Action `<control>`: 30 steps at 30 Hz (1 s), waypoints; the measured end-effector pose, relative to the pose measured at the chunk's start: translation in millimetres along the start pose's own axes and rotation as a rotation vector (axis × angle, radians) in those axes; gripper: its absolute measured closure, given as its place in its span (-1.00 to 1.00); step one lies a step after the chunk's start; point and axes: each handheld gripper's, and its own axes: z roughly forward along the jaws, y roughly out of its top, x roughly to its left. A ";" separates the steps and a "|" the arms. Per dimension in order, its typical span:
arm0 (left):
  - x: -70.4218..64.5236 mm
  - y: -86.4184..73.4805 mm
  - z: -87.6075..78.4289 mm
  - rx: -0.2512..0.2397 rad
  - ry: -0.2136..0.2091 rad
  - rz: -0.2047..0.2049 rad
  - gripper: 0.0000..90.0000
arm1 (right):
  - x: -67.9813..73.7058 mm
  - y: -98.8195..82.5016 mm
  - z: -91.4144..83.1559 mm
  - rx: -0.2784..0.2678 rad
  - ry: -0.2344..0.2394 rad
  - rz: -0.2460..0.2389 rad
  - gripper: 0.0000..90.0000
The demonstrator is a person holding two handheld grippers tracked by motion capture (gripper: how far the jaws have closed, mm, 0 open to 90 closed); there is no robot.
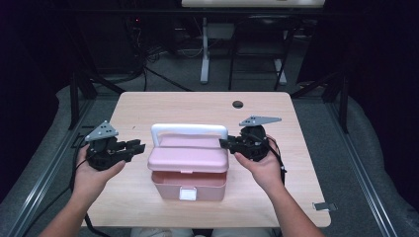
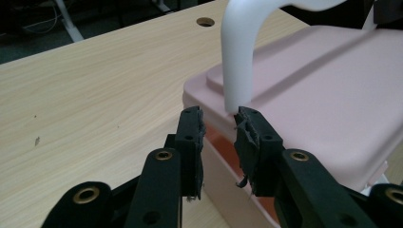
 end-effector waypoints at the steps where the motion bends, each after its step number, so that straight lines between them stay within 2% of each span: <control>1: 0.7 -2.5 -1.4 -0.004 0.001 -0.004 0.59 | -0.6 1.0 -0.6 -0.002 -0.001 0.004 0.64; 7: 3.0 -14.6 -8.6 -0.010 -0.003 -0.019 0.73 | -1.9 4.6 -2.5 -0.006 -0.006 0.015 0.64; 11: 0.7 -20.3 -7.6 0.000 -0.015 -0.014 0.85 | -3.2 6.7 -2.5 -0.007 -0.006 0.016 0.64; 18: -7.6 -27.0 3.3 0.018 -0.050 -0.007 0.98 | -4.3 9.8 -2.3 -0.004 -0.006 0.018 0.64; 30: -24.6 -26.3 24.7 0.041 -0.114 0.015 0.99 | -5.0 10.2 -1.8 -0.003 -0.006 0.018 0.64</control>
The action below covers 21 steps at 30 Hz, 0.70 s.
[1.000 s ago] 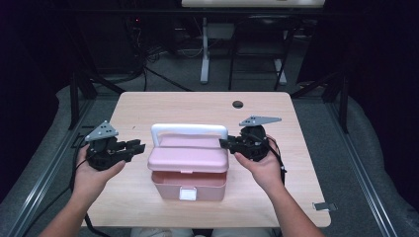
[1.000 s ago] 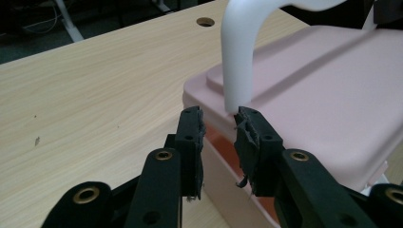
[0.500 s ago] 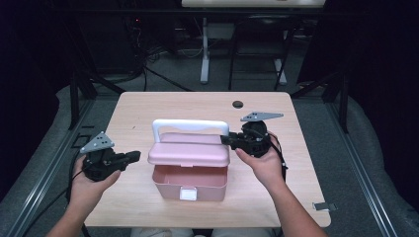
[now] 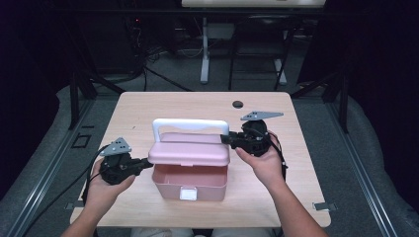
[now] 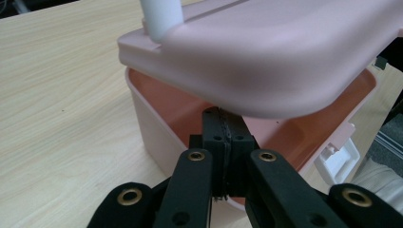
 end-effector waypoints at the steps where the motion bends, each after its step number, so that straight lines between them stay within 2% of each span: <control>1: -0.8 0.4 1.4 0.002 -0.002 0.001 0.99 | 0.2 -0.2 0.2 0.001 -0.001 0.000 0.64; 9: -7.3 1.7 8.9 0.014 -0.023 0.017 0.99 | 0.1 -1.3 0.6 0.003 -0.003 -0.005 0.64; 21: -12.3 3.2 11.2 0.022 -0.036 0.028 1.00 | -0.4 -3.0 1.0 0.004 0.000 -0.004 0.64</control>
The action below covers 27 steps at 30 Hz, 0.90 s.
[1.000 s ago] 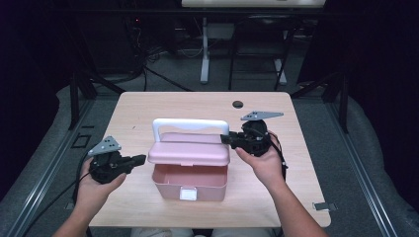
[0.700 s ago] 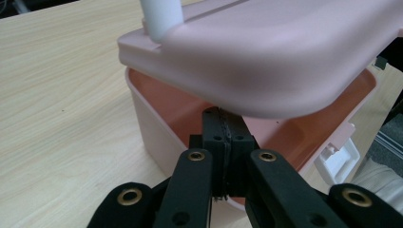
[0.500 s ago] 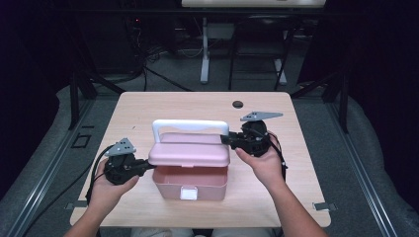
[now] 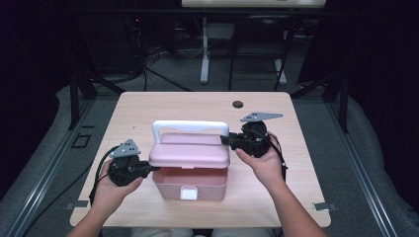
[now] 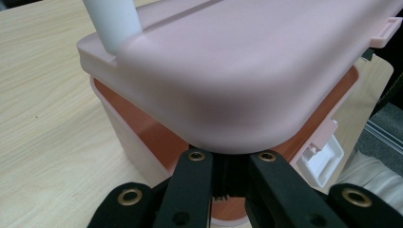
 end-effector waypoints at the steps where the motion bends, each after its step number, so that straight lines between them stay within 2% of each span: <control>1: 0.0 0.0 -0.1 0.000 -0.001 -0.001 1.00 | -0.2 -0.2 -0.1 0.001 0.000 0.000 0.64; 12: 0.4 1.3 -1.4 0.002 0.008 -0.003 1.00 | -3.8 -2.2 -4.2 -0.022 -0.009 0.015 0.57; 20: 1.1 8.0 -4.0 -0.005 0.013 0.001 1.00 | -10.2 -7.7 -20.0 -0.052 -0.045 0.015 0.56; 27: 1.8 16.2 -6.5 -0.018 0.020 0.002 0.99 | -14.4 -22.0 -27.8 -0.064 -0.080 0.015 0.60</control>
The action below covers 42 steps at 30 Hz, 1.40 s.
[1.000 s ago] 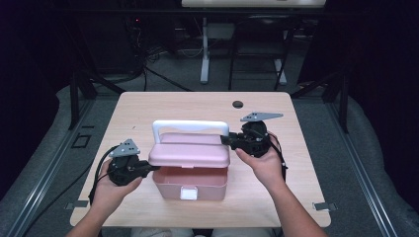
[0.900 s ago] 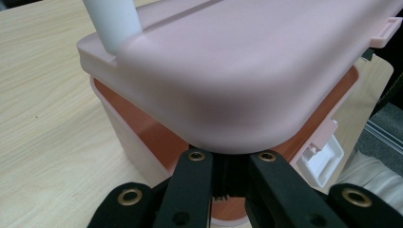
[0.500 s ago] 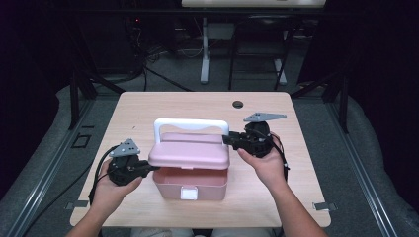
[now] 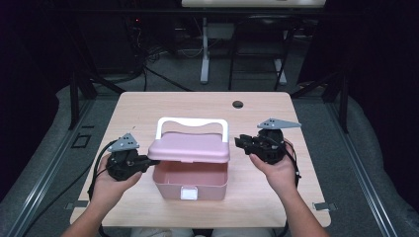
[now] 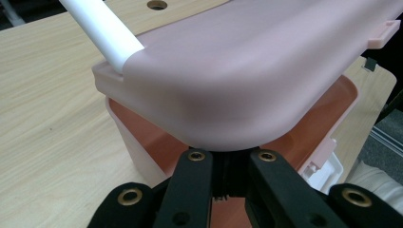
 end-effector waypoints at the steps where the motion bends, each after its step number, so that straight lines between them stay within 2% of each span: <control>1: 0.2 1.0 -0.1 -0.003 0.002 0.000 1.00 | -0.8 -1.6 -0.6 0.005 -0.002 -0.003 0.61; 6: 1.6 7.0 -1.9 -0.002 0.006 0.004 1.00 | -1.5 -13.9 -0.4 0.012 0.000 0.004 0.62; 15: 4.9 16.5 -4.1 -0.014 0.010 0.001 1.00 | 6.5 -26.4 2.6 0.037 -0.009 -0.032 0.62; 28: 9.1 26.2 -4.0 -0.026 0.017 -0.005 1.00 | 17.0 -35.7 8.0 0.041 0.021 -0.046 0.62; 34: 11.3 30.8 -4.1 -0.028 0.021 -0.008 1.00 | 25.2 -41.2 14.1 0.078 0.053 -0.062 0.68; 42: 14.2 37.6 -3.5 -0.032 0.025 -0.013 1.00 | 33.7 -47.3 22.8 0.095 0.076 -0.091 0.75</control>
